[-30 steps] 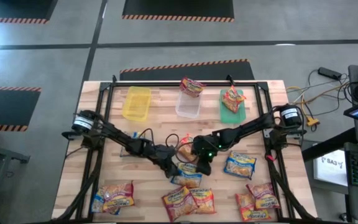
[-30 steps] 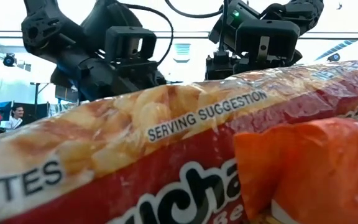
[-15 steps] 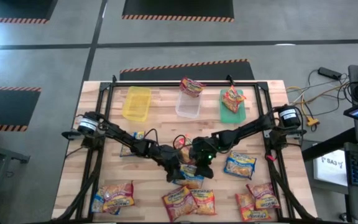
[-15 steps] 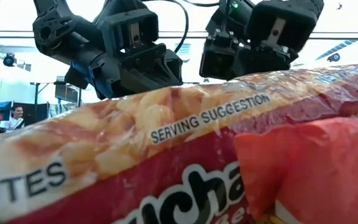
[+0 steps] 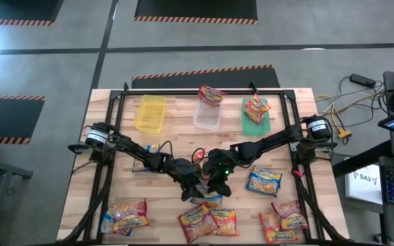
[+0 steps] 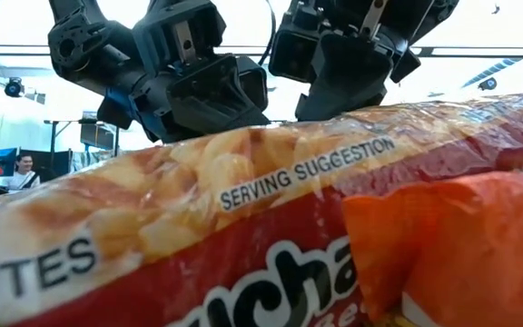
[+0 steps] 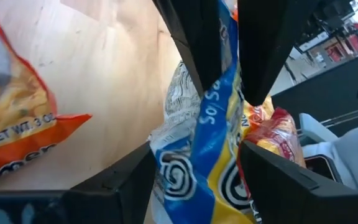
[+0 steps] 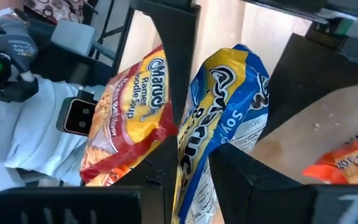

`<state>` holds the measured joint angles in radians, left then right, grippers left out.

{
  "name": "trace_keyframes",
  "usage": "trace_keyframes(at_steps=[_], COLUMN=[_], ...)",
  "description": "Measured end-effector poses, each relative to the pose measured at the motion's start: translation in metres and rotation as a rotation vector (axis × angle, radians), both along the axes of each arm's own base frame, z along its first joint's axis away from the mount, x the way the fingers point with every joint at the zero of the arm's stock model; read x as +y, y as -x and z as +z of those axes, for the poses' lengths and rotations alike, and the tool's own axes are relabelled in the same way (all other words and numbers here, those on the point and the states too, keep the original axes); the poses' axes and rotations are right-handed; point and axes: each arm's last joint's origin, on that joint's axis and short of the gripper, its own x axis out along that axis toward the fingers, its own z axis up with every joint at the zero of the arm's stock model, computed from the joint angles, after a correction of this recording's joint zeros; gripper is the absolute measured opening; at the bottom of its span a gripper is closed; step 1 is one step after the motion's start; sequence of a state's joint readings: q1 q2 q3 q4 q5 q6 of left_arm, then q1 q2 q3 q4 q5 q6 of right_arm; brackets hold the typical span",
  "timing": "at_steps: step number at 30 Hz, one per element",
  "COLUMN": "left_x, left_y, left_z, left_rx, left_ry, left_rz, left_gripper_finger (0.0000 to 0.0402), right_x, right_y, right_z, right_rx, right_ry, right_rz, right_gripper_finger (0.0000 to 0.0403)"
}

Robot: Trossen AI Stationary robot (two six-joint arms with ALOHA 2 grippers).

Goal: Sort Maruchan noodles
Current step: Put the middle blue noodle pack into the yellow bin

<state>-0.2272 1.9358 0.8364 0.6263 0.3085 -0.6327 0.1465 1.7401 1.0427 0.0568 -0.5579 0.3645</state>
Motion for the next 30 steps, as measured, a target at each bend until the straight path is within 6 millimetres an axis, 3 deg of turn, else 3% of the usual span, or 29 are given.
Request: trace_keyframes(at_steps=[5,17,22,27,30], left_x=[0.000,-0.002,0.002,0.013,0.022], left_y=[0.000,0.001,0.000,-0.002,-0.003], left_z=[0.000,0.001,0.001,0.001,0.001], left_rx=[-0.002,0.009,0.022,0.032,0.035], left_ry=[0.006,0.041,0.056,0.056,0.055], left_rz=[-0.014,-0.060,-0.040,-0.009,0.018], left_gripper_finger=[0.0171,0.0016,0.0006,0.0004,0.0003], right_x=[0.000,-0.002,-0.009,-0.015,-0.019], right_y=[-0.001,0.001,0.007,0.014,0.023], right_z=[0.001,0.008,0.028,0.061,0.077], right_rx=[0.001,0.021,0.058,0.057,0.063], right_ry=[-0.006,-0.019,0.025,0.069,0.170], right_rz=[-0.005,-0.024,-0.014,0.002,-0.010], right_gripper_finger=[0.0071,0.0070,0.0070,0.0070,0.0070])
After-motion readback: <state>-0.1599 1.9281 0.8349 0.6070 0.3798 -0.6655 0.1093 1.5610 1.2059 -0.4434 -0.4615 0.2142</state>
